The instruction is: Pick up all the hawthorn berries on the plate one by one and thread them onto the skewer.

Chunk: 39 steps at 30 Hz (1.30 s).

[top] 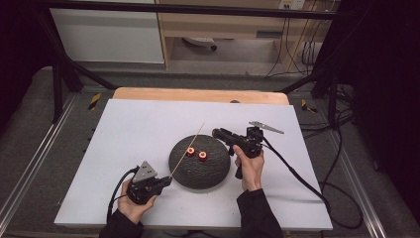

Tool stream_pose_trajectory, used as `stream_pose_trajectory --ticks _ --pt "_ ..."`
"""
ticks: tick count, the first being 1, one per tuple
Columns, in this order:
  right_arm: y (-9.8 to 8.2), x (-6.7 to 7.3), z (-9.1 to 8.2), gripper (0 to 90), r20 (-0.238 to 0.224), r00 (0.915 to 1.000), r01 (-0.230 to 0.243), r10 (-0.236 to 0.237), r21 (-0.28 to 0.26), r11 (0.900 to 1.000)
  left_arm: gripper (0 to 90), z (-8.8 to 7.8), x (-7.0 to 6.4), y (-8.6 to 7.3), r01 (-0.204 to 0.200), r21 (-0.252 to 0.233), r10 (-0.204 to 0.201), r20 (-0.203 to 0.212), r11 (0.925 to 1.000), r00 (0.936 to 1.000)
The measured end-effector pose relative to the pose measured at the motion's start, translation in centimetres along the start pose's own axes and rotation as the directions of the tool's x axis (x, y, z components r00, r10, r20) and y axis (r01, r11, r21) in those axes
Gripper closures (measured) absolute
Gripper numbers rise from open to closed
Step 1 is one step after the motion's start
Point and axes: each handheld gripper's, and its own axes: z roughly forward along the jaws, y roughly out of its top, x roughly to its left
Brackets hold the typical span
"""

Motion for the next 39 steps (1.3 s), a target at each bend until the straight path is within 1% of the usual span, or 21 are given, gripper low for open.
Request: stream_pose_trajectory --ticks 2,6,7,8,11,13,14,15,16,17,18,21,24,26,29,32,35,39 --pt "-0.1 0.0 0.1 62.2 -0.009 0.9999 -0.013 0.012 -0.043 0.999 88.5 0.0 -0.1 0.0 0.005 -0.005 -0.005 0.001 1.0 1.0" --pt "-0.2 0.1 0.4 62.2 -0.015 0.9993 -0.036 0.034 -0.103 0.994 88.4 0.0 -0.2 0.0 0.008 -0.01 -0.008 0.002 0.9999 1.0" --pt "-0.2 0.1 0.5 62.2 -0.013 0.9992 -0.038 0.036 -0.114 0.993 88.4 0.0 -0.3 0.0 0.009 -0.012 -0.009 0.002 0.9999 1.0" --pt "-0.3 0.1 0.6 62.2 -0.018 0.9985 -0.054 0.052 -0.121 0.991 88.5 0.0 -0.3 0.0 0.01 -0.014 -0.01 0.002 0.9999 0.9999" --pt "-0.5 0.1 0.9 62.3 -0.018 0.998 -0.062 0.06 -0.153 0.986 88.5 0.0 -0.4 -0.1 0.014 -0.016 -0.014 0.004 0.9998 0.9999" --pt "-0.7 0.1 1.1 62.2 -0.012 0.9978 -0.066 0.065 -0.176 0.982 88.5 0.0 -0.4 -0.1 0.014 -0.017 -0.014 0.004 0.9997 0.9999" --pt "-0.8 0.0 1.3 62.3 -0.018 0.9973 -0.074 0.072 -0.19 0.979 88.5 0.0 -0.4 -0.1 0.014 -0.02 -0.014 0.005 0.9997 0.9999" --pt "-0.9 0.0 1.4 62.3 -0.019 0.9974 -0.072 0.07 -0.201 0.977 88.4 0.0 -0.5 -0.1 0.015 -0.022 -0.014 0.005 0.9997 0.9999" --pt "-0.9 -0.1 1.4 62.3 -0.022 0.9972 -0.075 0.072 -0.205 0.976 88.5 0.0 -0.5 -0.1 0.014 -0.022 -0.014 0.005 0.9997 0.9999" --pt "-0.9 -0.1 1.5 62.3 -0.03 0.996 -0.088 0.084 -0.214 0.973 88.4 0.0 -0.5 -0.1 0.013 -0.023 -0.012 0.005 0.9997 0.9999" --pt "-0.9 -0.1 1.5 62.3 -0.029 0.9963 -0.086 0.081 -0.228 0.97 88.4 0.0 -0.5 -0.1 0.013 -0.022 -0.012 0.006 0.9997 0.9999" --pt "-0.8 -0.1 1.6 62.4 -0.045 0.9943 -0.105 0.096 -0.251 0.962 88.5 0.1 -0.6 -0.1 0.014 -0.022 -0.013 0.009 0.9997 0.9999" --pt "-0.7 -0.2 1.7 62.4 -0.048 0.9943 -0.104 0.095 -0.262 0.96 88.5 0.2 -0.7 -0.1 0.014 -0.022 -0.014 0.012 0.9997 0.9998" --pt "-0.7 -0.3 1.9 62.4 -0.06 0.9928 -0.116 0.104 -0.265 0.957 88.4 0.2 -0.8 -0.1 0.014 -0.02 -0.013 0.015 0.9997 0.9998" --pt "-0.7 -0.4 2.2 62.4 -0.07 0.992 -0.12 0.105 -0.264 0.957 88.4 0.3 -0.9 -0.1 0.014 -0.019 -0.013 0.028 0.9997 0.9995" --pt "-0.7 -0.4 2.6 62.5 -0.073 0.993 -0.109 0.093 -0.266 0.958 88.4 0.4 -1.0 -0.2 0.015 -0.016 -0.014 0.031 0.9998 0.9994" --pt "-0.7 -0.2 2.9 62.4 -0.081 0.9932 -0.103 0.084 -0.275 0.956 88.5 0.4 -1.0 -0.2 0.021 -0.016 -0.02 0.033 0.9997 0.9993" --pt "-0.6 0.1 3.2 62.4 -0.089 0.9928 -0.103 0.08 -0.295 0.95 88.4 0.4 -1.0 -0.2 0.024 -0.018 -0.023 0.035 0.9996 0.9991"
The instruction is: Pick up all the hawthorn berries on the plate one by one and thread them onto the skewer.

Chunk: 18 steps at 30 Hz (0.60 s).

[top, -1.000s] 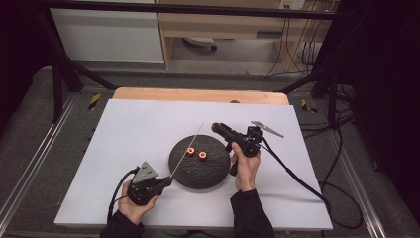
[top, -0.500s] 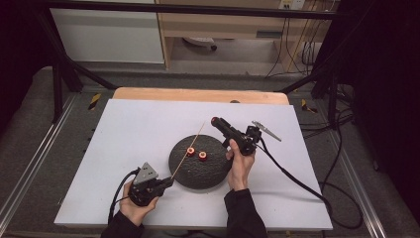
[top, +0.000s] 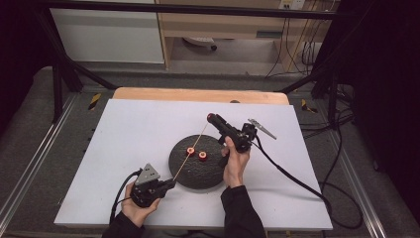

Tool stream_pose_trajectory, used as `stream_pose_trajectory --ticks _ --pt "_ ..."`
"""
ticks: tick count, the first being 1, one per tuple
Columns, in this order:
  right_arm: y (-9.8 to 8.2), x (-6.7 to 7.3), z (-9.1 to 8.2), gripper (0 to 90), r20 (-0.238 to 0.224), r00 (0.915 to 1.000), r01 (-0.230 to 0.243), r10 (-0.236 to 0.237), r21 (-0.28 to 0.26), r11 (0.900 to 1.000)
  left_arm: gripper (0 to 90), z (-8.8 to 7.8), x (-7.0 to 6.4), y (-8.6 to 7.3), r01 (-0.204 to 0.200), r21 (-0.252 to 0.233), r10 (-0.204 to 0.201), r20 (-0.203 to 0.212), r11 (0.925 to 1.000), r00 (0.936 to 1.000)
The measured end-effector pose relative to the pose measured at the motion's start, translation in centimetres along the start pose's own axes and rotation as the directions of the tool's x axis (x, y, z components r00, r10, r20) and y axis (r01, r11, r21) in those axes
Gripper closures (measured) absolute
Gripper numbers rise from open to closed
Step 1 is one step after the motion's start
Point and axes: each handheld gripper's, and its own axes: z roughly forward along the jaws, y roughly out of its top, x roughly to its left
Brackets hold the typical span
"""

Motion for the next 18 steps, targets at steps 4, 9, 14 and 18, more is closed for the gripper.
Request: stream_pose_trajectory --ticks 4,9,14,18 --pt "-0.06 -0.04 0.21 62.4 -0.006 0.9999 -0.008 0.008 -0.014 1.0 88.5 0.01 -0.05 -0.02 -0.001 0.002 0.001 0.001 1.0 1.0" --pt "-0.07 -0.1 0.27 62.4 -0.008 0.9998 -0.016 0.016 -0.01 1.0 88.5 0.02 -0.03 -0.02 0.001 0.001 -0.001 0.0 1.0 1.0" --pt "-0.24 -0.12 0.3 62.5 -0.007 0.9998 -0.017 0.017 -0.005 1.0 88.5 0.02 -0.03 -0.02 0.003 -0.002 -0.003 -0.001 1.0 1.0" --pt "-0.46 -0.2 0.38 62.4 -0.01 0.9997 -0.024 0.024 -0.002 1.0 88.5 0.12 -0.01 -0.09 0.006 0.007 -0.006 -0.002 1.0 1.0"
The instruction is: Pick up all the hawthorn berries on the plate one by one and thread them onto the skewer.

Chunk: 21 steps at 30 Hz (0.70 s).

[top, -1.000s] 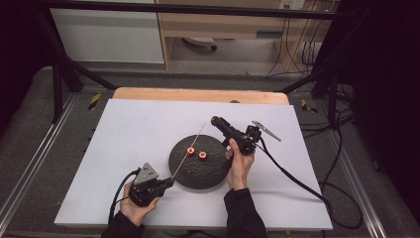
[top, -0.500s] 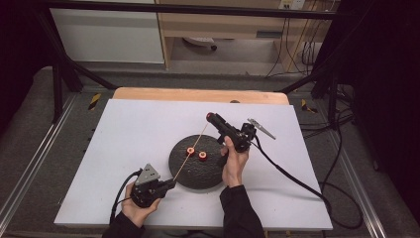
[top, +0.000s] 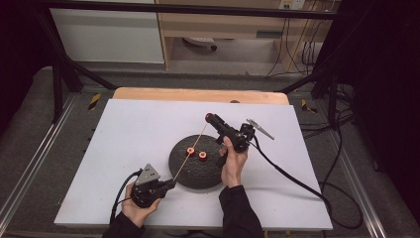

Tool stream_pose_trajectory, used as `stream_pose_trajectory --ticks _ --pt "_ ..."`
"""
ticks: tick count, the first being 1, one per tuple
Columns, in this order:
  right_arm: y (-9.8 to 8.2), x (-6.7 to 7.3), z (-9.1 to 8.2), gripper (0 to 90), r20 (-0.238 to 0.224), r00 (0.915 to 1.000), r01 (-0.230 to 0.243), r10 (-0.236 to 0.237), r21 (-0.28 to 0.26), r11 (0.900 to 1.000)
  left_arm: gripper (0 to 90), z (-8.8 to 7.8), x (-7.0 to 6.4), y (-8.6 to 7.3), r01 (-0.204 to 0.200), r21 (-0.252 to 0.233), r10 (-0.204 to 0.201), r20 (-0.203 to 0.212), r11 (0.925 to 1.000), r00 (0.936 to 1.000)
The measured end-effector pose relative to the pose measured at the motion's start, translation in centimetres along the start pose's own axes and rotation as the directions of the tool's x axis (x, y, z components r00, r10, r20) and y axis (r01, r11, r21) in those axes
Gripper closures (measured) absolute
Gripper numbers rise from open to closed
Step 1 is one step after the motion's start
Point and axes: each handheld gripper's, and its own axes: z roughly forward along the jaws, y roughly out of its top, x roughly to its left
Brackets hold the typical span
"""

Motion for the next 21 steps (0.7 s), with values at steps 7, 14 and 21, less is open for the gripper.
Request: stream_pose_trajectory --ticks 7,14,21 --pt "-0.01 0.0 -0.01 62.5 -0.008 0.9999 -0.008 0.007 -0.002 1.0 88.5 -0.03 0.01 0.01 0.0 -0.002 0.0 -0.001 1.0 1.0" --pt "0.04 -0.04 0.01 62.5 -0.009 0.9999 -0.01 0.01 0.002 1.0 88.5 -0.09 -0.01 0.02 -0.002 -0.004 0.002 -0.003 1.0 1.0" --pt "-0.13 -0.07 0.07 62.5 -0.013 0.9997 -0.019 0.019 0.008 1.0 88.5 -0.01 0.01 -0.01 0.002 -0.002 -0.002 -0.004 1.0 1.0"
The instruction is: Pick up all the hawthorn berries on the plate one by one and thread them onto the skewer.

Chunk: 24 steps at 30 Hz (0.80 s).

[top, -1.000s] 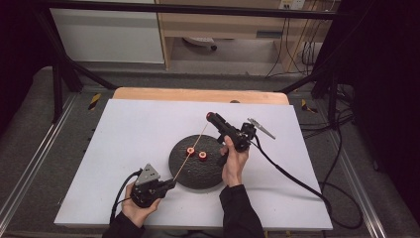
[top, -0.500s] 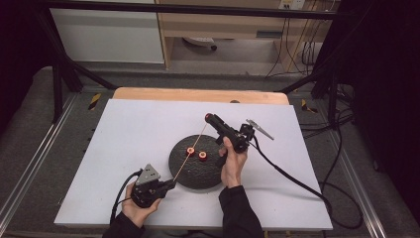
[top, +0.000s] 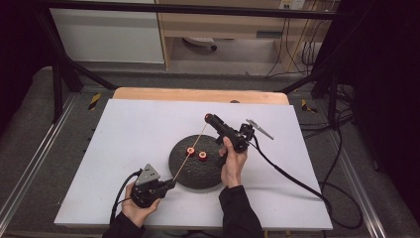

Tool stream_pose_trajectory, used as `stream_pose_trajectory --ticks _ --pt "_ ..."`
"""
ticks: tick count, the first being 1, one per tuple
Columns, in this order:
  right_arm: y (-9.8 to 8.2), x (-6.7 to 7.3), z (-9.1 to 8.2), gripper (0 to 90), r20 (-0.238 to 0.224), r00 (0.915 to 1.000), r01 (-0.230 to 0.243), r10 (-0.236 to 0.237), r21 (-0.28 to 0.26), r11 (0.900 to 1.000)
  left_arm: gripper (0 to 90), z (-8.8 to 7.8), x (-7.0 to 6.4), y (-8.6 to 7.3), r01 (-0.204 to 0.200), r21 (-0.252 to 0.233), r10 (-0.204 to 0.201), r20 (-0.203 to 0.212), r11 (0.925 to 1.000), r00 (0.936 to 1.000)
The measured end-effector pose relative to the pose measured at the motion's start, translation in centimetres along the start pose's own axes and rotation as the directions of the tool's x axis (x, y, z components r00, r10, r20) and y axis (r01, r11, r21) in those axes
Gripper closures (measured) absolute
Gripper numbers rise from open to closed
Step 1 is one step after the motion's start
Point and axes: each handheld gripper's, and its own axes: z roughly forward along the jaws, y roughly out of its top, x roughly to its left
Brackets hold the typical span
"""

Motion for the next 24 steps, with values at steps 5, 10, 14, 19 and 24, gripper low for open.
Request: stream_pose_trajectory --ticks 5,10,14,19,24 --pt "-0.4 -0.1 0.1 62.5 -0.007 0.9999 -0.013 0.013 0.006 1.0 88.5 0.0 0.0 0.0 0.005 -0.005 -0.005 -0.001 1.0 1.0" --pt "-1.2 0.0 0.2 62.5 -0.011 0.9997 -0.023 0.024 0.019 1.0 88.5 0.0 0.0 0.0 0.026 -0.01 -0.026 -0.01 0.9996 0.9996" --pt "-2.0 0.1 0.4 62.5 -0.013 0.9997 -0.019 0.019 0.027 0.999 88.5 0.0 -0.1 -0.1 0.038 -0.002 -0.038 -0.012 0.9993 0.9992" --pt "-2.1 0.4 0.4 62.7 -0.014 0.9999 -0.002 0.002 0.027 1.0 88.5 0.2 -0.3 -0.1 0.035 0.0 -0.035 0.005 0.9994 0.9994" --pt "-1.7 0.4 0.4 62.8 -0.035 0.9991 0.025 -0.023 0.047 0.999 88.6 0.2 -0.3 -0.1 0.05 0.006 -0.05 0.019 0.9988 0.9986"
